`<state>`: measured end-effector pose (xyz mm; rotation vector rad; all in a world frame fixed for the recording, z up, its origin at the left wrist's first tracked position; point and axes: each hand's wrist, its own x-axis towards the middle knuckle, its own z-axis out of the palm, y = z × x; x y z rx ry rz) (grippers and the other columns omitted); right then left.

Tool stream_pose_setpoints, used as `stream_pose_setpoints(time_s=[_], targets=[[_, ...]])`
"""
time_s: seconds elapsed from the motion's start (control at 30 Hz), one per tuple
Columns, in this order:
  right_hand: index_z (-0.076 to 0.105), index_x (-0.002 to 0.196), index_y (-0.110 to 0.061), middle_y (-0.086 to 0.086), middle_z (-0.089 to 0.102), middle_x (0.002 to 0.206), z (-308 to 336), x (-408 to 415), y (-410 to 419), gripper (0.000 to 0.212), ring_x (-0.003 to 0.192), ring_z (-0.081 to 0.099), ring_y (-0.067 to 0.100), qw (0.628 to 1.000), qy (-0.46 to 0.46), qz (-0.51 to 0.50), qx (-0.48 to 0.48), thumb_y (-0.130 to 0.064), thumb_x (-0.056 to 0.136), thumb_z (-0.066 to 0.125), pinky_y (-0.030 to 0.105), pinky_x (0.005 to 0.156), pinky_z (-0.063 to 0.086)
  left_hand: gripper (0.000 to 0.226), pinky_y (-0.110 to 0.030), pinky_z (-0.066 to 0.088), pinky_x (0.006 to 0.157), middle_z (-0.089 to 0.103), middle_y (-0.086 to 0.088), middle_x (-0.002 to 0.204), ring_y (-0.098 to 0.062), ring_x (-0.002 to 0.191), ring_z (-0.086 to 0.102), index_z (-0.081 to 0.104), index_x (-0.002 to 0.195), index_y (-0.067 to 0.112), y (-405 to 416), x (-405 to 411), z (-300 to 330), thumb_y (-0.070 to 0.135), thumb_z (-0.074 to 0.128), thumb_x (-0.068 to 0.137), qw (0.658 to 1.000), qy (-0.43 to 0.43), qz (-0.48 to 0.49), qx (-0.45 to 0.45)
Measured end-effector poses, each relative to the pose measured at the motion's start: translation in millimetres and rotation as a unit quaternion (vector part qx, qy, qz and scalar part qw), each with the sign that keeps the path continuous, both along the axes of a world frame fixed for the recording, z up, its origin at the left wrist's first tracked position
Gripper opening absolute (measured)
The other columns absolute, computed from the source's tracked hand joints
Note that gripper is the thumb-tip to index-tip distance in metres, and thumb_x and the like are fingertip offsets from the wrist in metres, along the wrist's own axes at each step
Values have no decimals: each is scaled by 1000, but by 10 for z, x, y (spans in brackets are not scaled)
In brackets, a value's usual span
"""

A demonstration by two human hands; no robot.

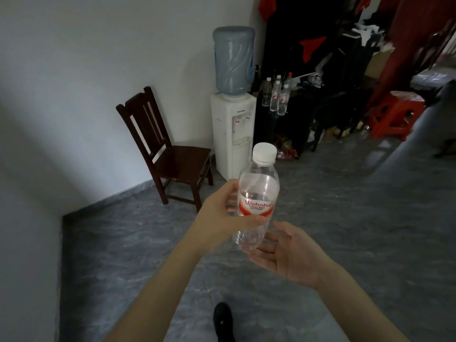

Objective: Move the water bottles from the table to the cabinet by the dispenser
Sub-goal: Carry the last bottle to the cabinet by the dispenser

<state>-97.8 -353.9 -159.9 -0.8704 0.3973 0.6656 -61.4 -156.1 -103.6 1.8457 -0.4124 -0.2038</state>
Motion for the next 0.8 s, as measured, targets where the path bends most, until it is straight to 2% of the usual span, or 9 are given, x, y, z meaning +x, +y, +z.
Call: stream_pose_setpoints(time_s=[0.1,0.23,0.4,0.5,0.6,0.7,0.8], targets=[[56,133,4,25,64,128,-10,579,-11,52,116,64,36,1000,-4,19,-23,-33,98,42,42,102,49,71,-36,54,99,72,15,116,-5,109,68,61,125,34,-60,554,-8,50,86,61,1000,-8,3,12],[55,134,3,25,63,130,87,1496,-31,53,126,58,37,999,-16,25,-41,-35,99,44,43,105,47,68,-37,53,101,72,15,114,-4,109,67,61,122,34,-110,1436,35,54,84,62,1000,-18,10,8],[60,131,2,23,66,127,207,2439,-131,50,114,64,33,999,-17,6,-51,-34,100,42,41,103,47,66,-42,56,100,72,15,115,-8,111,68,63,123,35,-239,2444,95,55,83,63,1000,-12,19,-22],[60,130,3,26,64,128,227,2865,-250,53,114,63,34,999,-5,-24,-44,-36,99,41,44,109,42,65,-40,56,101,73,15,116,-9,111,68,63,122,36,-392,2941,123,57,81,64,1000,-13,6,-28],[58,130,3,27,64,127,205,3207,-403,54,110,67,35,999,6,-34,-30,-37,98,41,41,103,47,61,-39,56,100,73,16,114,-7,110,68,63,121,37,-543,3340,124,57,80,66,1000,-9,-17,-18],[56,133,3,27,63,128,154,3580,-581,54,124,59,37,998,17,-47,-32,-36,99,42,42,112,40,65,-34,56,98,72,17,116,-3,109,67,60,126,37,-681,3713,92,56,81,67,999,-3,-47,5],[55,133,3,27,62,130,61,3952,-774,54,130,54,38,998,22,-49,-29,-37,100,42,42,111,42,60,-27,55,95,72,16,116,1,108,67,59,127,37,-845,4115,30,44,86,74,998,0,-56,15]])
